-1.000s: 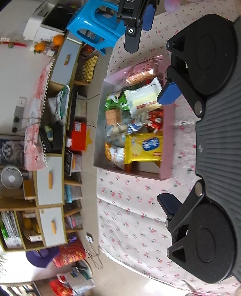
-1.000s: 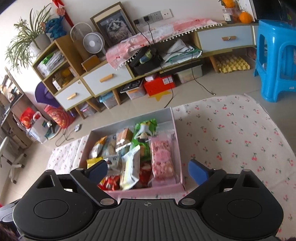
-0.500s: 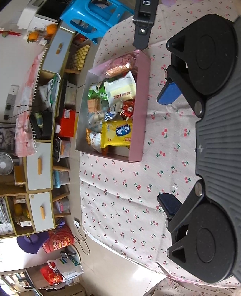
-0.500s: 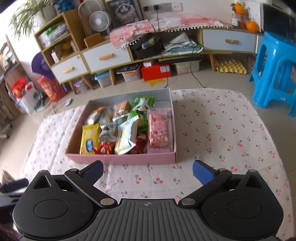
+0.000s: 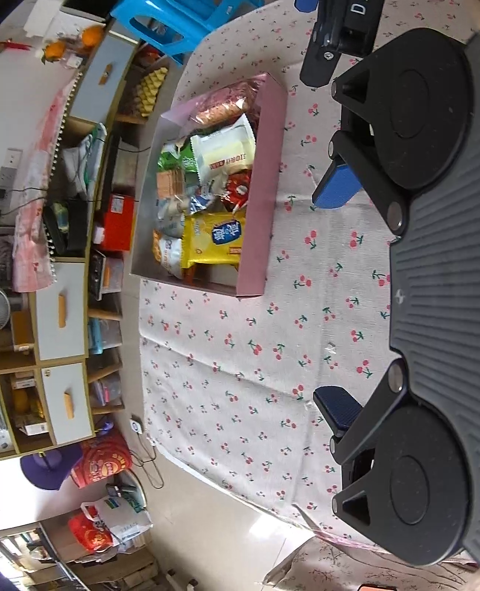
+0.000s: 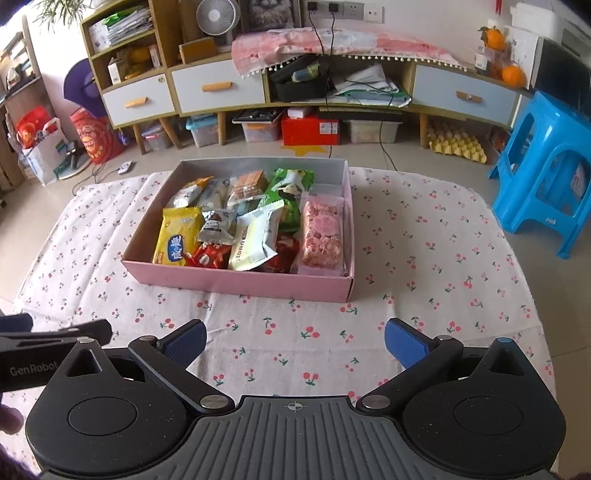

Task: Organize snacks

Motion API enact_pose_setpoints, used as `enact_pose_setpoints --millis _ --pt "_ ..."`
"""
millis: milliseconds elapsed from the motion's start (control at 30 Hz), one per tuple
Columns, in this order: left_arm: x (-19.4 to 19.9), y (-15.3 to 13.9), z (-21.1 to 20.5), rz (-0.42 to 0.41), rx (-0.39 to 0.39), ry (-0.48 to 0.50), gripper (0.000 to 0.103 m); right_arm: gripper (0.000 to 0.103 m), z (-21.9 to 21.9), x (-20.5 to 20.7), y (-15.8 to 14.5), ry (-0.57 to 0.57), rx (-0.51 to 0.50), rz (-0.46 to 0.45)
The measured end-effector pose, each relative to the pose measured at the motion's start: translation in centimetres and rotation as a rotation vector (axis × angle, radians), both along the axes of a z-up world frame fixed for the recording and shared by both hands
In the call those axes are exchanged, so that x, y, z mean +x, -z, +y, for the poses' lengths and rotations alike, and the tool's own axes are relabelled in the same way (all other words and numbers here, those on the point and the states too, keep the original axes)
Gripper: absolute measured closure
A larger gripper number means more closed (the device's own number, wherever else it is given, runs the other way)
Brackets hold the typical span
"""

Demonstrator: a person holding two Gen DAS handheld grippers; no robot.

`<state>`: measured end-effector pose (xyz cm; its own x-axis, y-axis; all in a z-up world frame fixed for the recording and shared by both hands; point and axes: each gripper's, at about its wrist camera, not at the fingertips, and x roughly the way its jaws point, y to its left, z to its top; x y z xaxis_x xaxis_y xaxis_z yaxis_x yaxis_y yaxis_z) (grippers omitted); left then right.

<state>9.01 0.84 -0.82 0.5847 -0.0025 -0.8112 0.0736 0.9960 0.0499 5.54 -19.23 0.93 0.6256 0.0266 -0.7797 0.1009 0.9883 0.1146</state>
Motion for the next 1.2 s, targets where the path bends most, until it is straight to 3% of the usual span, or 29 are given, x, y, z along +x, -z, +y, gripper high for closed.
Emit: enact_pose_setpoints --millis 1200 --pt "-0.36 -0.44 -0.44 0.000 0.037 0.014 0.000 0.000 0.32 0.14 0.43 0.003 -0.006 0.022"
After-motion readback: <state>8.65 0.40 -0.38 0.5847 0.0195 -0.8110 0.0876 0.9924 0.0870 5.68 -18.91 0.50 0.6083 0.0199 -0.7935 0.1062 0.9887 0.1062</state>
